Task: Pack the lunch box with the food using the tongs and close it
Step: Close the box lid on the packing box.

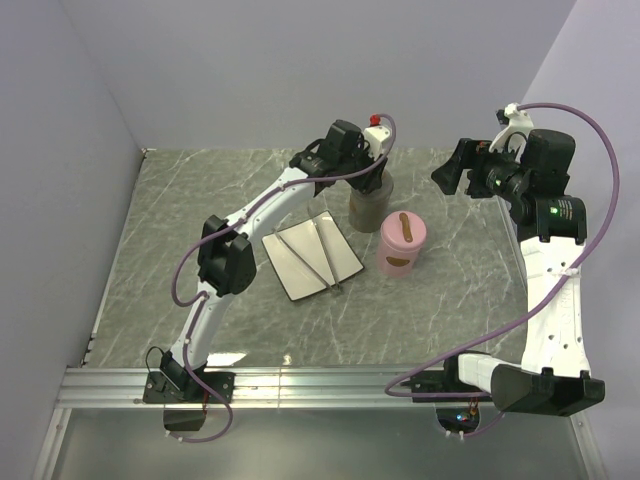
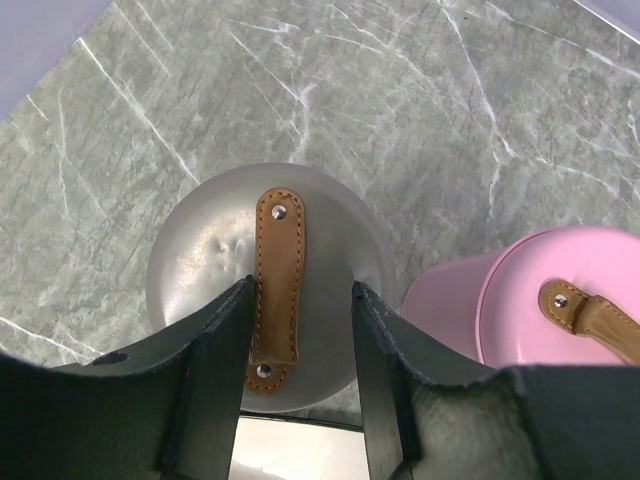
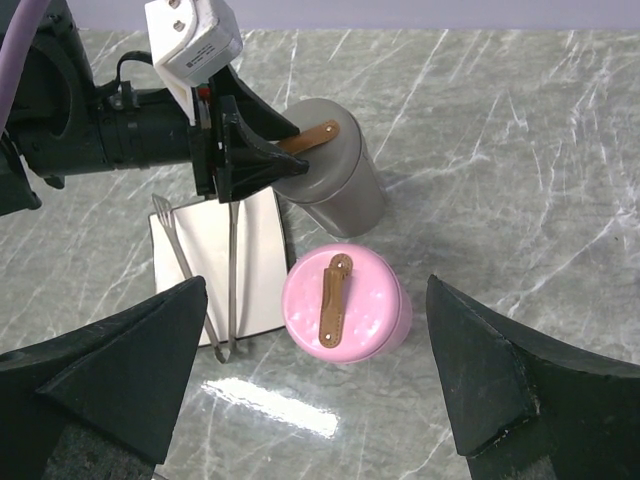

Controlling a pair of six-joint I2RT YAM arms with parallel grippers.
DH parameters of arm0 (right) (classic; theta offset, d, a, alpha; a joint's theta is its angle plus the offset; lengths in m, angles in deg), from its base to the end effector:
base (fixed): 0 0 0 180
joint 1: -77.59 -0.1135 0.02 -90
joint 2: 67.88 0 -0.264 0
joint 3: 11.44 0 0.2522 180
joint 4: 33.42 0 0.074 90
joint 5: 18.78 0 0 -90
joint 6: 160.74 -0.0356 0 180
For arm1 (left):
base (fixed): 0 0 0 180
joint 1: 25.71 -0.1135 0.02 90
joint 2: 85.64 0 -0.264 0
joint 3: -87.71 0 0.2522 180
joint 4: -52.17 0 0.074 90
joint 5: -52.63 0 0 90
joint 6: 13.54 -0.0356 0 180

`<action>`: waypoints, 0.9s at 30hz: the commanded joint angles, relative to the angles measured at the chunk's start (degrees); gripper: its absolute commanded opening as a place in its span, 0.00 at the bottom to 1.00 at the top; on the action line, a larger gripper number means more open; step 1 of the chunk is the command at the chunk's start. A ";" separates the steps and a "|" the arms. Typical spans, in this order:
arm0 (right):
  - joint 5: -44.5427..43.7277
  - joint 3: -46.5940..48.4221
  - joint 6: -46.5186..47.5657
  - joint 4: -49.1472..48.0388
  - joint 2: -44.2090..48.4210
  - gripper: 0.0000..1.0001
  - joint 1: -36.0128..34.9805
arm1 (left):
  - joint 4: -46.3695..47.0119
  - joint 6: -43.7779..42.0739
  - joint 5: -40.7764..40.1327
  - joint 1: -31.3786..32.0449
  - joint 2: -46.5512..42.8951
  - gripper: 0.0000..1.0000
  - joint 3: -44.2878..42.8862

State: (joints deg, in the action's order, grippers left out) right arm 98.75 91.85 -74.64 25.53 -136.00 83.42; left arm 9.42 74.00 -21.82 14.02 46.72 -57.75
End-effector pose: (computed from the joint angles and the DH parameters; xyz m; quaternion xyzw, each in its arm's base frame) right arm 0.2249 -0.0064 0.4612 -0.0605 0.8217 0.1903 0.5338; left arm 0.4074 -0.3510 0.3122 0.3717 0.7747 -0.2700 0.4345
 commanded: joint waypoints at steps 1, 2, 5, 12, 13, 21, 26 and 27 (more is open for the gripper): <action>0.86 -0.42 0.56 -1.60 -0.09 0.96 -0.02 | 0.60 -0.79 -0.26 0.44 -5.18 0.49 -0.23; 0.86 -0.33 0.65 -1.60 -0.09 0.96 0.06 | 0.60 -0.79 -0.35 0.44 -5.26 0.49 -0.05; 1.04 -0.50 0.56 -1.51 0.09 0.96 0.06 | 0.60 -1.06 -0.96 0.44 -5.61 0.50 0.30; 1.21 -0.33 0.56 -1.33 0.62 0.96 0.15 | 0.08 -1.32 -1.23 0.09 -6.14 0.49 1.26; 1.21 -0.41 0.56 -1.42 0.70 0.96 0.15 | 0.25 -1.32 -1.40 0.00 -6.32 0.49 1.53; 1.56 -0.33 0.56 -1.24 0.79 0.96 0.15 | 0.08 -1.67 -0.79 -0.61 -6.67 0.49 3.02; 1.30 -0.77 0.74 -1.33 1.14 0.96 0.06 | 0.08 -1.67 -1.05 -0.79 -6.67 0.47 3.82; 1.30 -0.85 0.74 -1.33 1.23 0.96 0.06 | 0.16 -1.76 -0.79 -0.88 -6.76 0.47 4.08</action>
State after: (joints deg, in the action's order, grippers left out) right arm 99.62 91.55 -74.64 25.46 -135.98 83.42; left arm 9.38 72.99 -22.45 13.34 43.61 -54.08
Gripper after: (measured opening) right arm 0.962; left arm 0.470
